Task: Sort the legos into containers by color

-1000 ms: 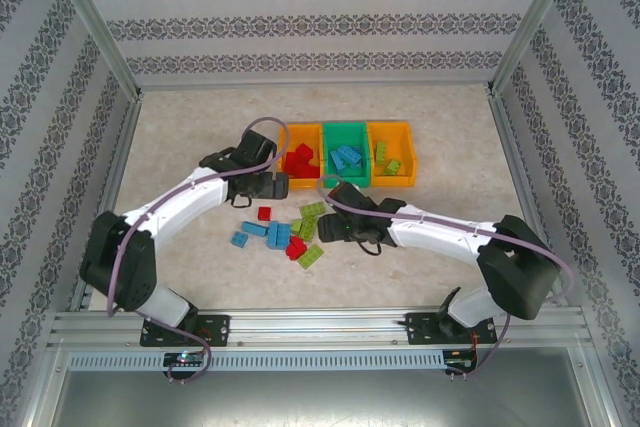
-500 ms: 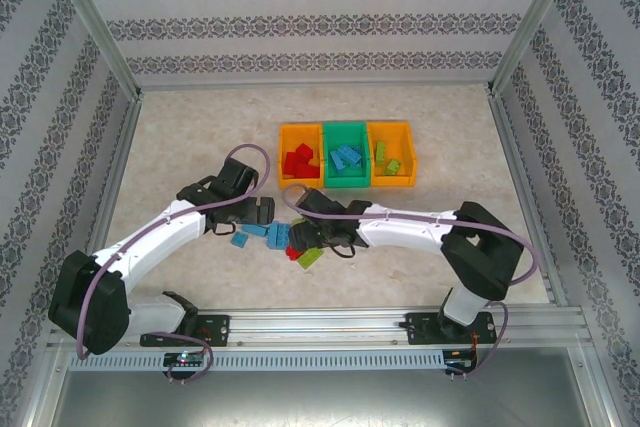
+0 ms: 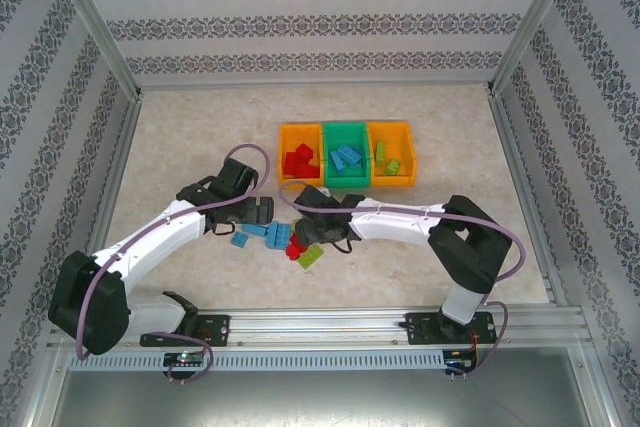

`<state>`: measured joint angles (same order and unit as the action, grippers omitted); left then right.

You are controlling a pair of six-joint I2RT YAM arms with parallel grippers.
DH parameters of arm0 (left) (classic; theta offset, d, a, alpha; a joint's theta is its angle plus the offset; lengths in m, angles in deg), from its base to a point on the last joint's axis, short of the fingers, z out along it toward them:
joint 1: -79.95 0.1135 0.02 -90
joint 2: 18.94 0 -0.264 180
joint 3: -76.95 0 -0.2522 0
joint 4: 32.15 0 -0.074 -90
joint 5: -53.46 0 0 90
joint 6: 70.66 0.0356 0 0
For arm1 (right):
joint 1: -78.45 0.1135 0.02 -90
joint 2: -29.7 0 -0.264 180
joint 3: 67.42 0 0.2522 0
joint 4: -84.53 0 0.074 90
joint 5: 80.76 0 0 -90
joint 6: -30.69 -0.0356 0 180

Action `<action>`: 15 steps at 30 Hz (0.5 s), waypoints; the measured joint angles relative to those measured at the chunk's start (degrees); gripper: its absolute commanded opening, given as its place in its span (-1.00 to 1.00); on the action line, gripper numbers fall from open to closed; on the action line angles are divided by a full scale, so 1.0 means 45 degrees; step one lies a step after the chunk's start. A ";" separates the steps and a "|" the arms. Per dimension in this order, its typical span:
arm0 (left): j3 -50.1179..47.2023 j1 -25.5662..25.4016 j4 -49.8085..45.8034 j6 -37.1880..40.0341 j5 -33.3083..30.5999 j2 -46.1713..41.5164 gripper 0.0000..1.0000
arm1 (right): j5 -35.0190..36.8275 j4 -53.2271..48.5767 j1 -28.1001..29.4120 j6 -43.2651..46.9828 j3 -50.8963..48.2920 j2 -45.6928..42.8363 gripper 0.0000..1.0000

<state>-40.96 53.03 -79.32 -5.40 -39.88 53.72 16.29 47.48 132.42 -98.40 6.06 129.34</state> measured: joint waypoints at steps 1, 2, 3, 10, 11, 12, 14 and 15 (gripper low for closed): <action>0.0000 0.0000 0.0000 0.0000 0.0005 0.0000 0.99 | 0.0049 -0.0078 -0.0141 0.0000 -0.0136 -0.0039 0.43; 0.0000 0.0000 0.0000 0.0000 0.0000 0.0000 0.99 | 0.0078 -0.0107 -0.0287 0.0010 -0.0277 -0.0131 0.44; 0.0000 0.0000 0.0005 0.0000 0.0000 0.0000 0.99 | 0.0160 -0.0185 -0.0413 0.0019 -0.0398 -0.0248 0.44; 0.0000 0.0000 0.0000 -0.0049 0.0005 0.0000 0.99 | 0.0311 -0.0573 -0.0685 0.0102 -0.0748 -0.1166 0.45; 0.0000 0.0000 0.0005 -0.0053 0.0005 0.0000 0.99 | 0.0272 -0.0515 -0.0617 0.0102 -0.0792 -0.1345 0.45; 0.0000 0.0000 0.0005 -0.0058 0.0005 0.0000 0.99 | 0.0219 -0.0471 -0.0554 0.0102 -0.0816 -0.1491 0.45; 0.0000 0.0000 0.0005 -0.0092 0.0005 0.0000 0.99 | 0.0175 -0.0345 -0.0335 0.0102 -0.0816 -0.1627 0.45; 0.0000 0.0000 0.0005 -0.0097 0.0005 0.0000 0.99 | 0.0180 -0.0272 -0.0194 0.0102 -0.0811 -0.1637 0.45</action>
<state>-40.96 53.03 -79.29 -5.83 -39.86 53.72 17.10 46.26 131.55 -97.94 2.41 121.97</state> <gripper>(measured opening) 0.996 0.723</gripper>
